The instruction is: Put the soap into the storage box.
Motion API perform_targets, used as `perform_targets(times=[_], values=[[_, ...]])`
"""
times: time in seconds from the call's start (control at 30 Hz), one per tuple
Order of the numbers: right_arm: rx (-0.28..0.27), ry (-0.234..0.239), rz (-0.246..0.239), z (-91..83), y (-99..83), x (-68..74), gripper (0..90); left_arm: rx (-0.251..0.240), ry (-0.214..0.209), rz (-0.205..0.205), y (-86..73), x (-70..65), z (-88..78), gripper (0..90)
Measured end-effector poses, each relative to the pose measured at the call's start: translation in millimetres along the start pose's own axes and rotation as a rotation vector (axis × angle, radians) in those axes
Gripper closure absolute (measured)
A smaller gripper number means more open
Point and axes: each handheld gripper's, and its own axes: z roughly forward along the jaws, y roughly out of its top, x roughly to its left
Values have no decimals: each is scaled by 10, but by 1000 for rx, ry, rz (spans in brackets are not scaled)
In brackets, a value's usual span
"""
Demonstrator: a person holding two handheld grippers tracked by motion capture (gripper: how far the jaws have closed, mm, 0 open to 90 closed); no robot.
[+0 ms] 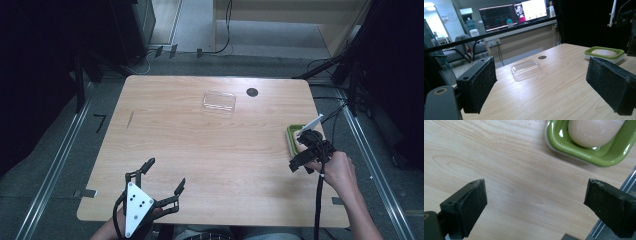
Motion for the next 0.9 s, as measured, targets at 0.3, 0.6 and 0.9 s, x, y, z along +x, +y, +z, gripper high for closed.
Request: perform_targets(times=[0.3,0.6,0.9], values=[[14,-7,-15,47,-158,39,44,-1,1,-2,0,0,-1,99],[39,-14,-21,124,-329,90,45,-1,0,-1,1,0,-3,99],[72,-22,-28,296,-501,134,49,-4,2,-3,2,2,-6,99]])
